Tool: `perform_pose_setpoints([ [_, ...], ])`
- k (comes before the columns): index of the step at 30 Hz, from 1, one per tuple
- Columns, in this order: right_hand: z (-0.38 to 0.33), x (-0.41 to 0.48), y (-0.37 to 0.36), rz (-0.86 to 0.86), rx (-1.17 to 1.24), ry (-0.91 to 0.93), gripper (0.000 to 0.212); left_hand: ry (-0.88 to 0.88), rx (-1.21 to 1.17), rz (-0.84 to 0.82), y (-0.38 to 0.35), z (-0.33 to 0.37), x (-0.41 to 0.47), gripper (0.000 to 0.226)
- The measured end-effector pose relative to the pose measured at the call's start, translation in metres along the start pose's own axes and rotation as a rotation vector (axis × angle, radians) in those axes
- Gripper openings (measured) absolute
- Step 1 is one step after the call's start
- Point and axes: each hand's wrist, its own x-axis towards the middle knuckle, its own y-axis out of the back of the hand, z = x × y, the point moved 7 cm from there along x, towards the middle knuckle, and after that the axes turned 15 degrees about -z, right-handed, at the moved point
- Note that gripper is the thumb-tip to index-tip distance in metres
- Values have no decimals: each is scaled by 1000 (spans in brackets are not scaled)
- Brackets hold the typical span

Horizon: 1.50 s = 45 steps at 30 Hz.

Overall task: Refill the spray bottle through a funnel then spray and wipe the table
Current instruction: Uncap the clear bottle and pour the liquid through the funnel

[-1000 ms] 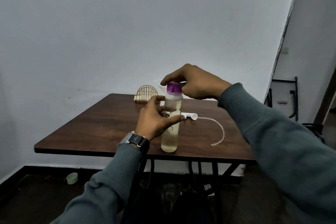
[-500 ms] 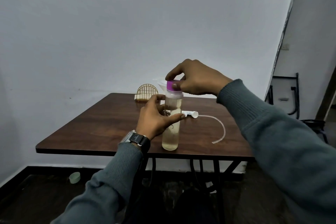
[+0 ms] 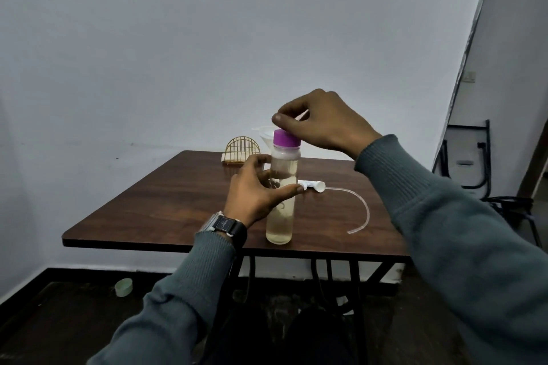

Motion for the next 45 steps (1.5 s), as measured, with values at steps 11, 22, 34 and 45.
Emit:
perform_pose_setpoints([
  [11, -5, 5, -5, -260, -46, -13, 51, -11, -5, 7, 0, 4, 0, 82],
  [22, 3, 3, 4, -62, -26, -45, 33, 1, -9, -2, 0, -3, 2, 84],
  [34, -12, 17, -1, -337, -124, -75, 37, 5, -9, -16, 0, 5, 0, 84],
  [45, -4, 9, 8, -198, 154, -20, 45, 4, 33, -4, 2, 1, 1, 86],
])
